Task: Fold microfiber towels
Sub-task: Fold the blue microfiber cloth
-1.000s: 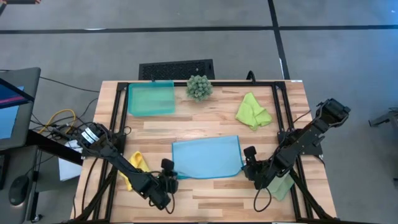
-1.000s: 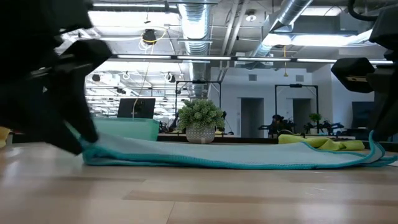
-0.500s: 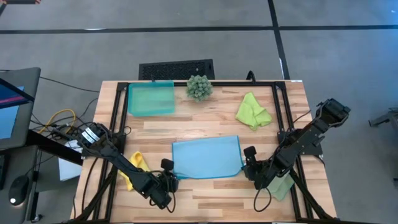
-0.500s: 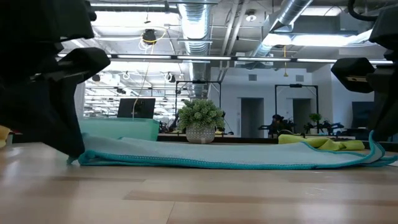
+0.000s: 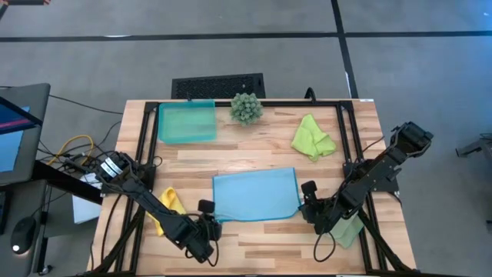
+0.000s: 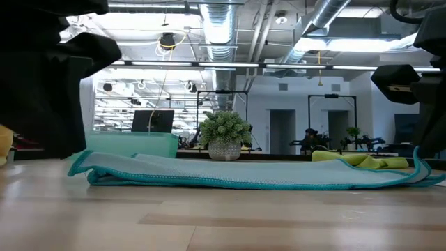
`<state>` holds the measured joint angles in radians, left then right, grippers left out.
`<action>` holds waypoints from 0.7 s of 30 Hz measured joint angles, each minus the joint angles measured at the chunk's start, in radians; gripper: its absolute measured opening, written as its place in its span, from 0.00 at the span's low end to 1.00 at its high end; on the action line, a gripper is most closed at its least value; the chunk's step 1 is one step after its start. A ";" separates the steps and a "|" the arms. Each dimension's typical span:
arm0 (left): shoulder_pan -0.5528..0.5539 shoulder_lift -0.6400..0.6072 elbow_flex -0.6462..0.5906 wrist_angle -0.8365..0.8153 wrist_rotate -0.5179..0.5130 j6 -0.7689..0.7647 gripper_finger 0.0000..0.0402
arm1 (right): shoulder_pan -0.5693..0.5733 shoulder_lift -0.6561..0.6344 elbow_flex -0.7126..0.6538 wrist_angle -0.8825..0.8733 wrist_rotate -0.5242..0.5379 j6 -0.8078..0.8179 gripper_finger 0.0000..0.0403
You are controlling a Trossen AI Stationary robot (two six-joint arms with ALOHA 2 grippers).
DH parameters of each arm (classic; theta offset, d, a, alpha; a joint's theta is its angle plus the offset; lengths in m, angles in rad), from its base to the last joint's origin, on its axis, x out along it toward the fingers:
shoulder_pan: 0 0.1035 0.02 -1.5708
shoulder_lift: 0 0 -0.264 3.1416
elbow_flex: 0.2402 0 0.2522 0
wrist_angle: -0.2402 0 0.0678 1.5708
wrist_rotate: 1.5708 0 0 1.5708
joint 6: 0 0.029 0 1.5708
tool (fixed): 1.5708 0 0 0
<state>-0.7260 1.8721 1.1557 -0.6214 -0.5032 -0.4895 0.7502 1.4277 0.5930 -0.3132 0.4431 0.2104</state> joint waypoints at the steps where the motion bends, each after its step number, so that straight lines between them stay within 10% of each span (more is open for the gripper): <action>1: 0.000 0.000 0.000 0.001 0.000 -0.021 0.20 | 0.000 0.000 0.000 0.000 0.000 0.000 0.08; 10: 0.011 0.013 0.000 -0.015 -0.027 -0.059 0.43 | 0.000 0.000 0.000 0.001 0.000 0.000 0.08; 21: 0.026 0.072 -0.002 -0.020 -0.048 -0.023 0.32 | 0.000 0.000 0.000 0.004 0.001 0.000 0.08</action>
<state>-0.7001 1.9442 1.1538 -0.6415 -0.5509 -0.5128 0.7502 1.4281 0.5930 -0.3096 0.4445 0.2104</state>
